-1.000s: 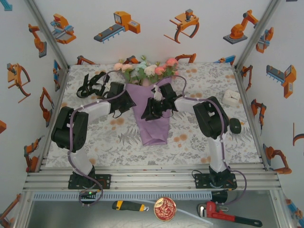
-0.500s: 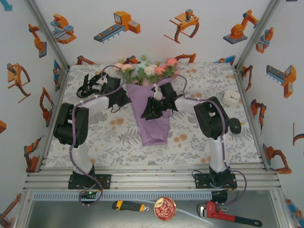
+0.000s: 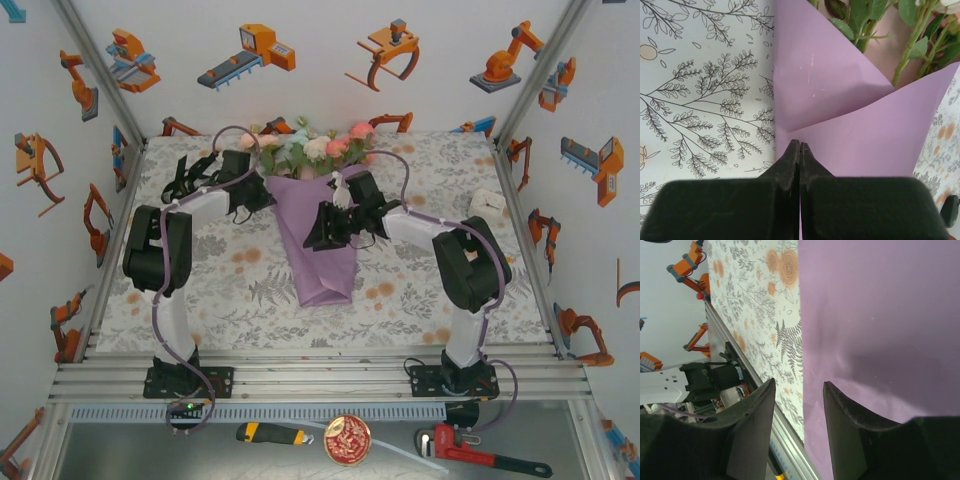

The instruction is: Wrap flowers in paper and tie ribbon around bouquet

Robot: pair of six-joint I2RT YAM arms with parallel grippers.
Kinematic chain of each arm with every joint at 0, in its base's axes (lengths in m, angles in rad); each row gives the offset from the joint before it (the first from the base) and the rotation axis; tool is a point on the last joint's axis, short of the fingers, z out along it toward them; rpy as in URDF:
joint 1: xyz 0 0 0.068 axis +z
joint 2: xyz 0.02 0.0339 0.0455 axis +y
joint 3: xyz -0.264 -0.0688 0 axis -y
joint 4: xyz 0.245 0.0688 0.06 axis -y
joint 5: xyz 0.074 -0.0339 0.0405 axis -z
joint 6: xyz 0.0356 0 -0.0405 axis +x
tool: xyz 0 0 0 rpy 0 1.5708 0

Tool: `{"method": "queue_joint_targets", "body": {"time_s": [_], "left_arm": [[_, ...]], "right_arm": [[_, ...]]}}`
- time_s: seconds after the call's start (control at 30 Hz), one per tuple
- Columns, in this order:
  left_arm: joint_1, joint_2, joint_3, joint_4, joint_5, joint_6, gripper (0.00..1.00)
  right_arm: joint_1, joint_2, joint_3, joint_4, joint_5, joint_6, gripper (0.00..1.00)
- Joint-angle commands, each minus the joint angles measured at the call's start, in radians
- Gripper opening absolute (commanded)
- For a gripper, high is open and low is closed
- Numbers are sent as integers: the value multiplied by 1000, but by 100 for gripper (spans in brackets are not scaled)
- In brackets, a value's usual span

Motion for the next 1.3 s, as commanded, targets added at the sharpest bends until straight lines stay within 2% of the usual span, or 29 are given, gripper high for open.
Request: {"method": "queue_joint_targets", "body": {"time_s": [0.0,0.03,0.1,0.4,0.57,0.93,1.0,1.07,1.27], "left_arm": [[5,-6,12,-16,41,36,19],[5,-13,6,-15,46,38,28],[6,-27,-16,7,56,33,36],[2,-93,-114,139,137,-72,49],[0,-101,-133,155,136,-89,50],[2,-60,-76,133,135,-90,25],[4,-57,-66,134,129,-90,17],[5,-52,-48,133,124,-86,2],[31,30,95,85,150,-40,0]], "right_arm": [[7,-38,-37,-31,49,-42,44],[7,-49,-50,-30,64,-49,44],[7,-53,-56,-38,71,-63,44],[7,-30,-34,-39,59,-61,44],[7,-23,-13,-41,51,-57,44],[7,-29,-5,-49,51,-57,44],[7,-36,-5,-51,53,-56,44],[7,-42,-7,-51,55,-46,44],[11,-110,-95,16,59,13,44]]}}
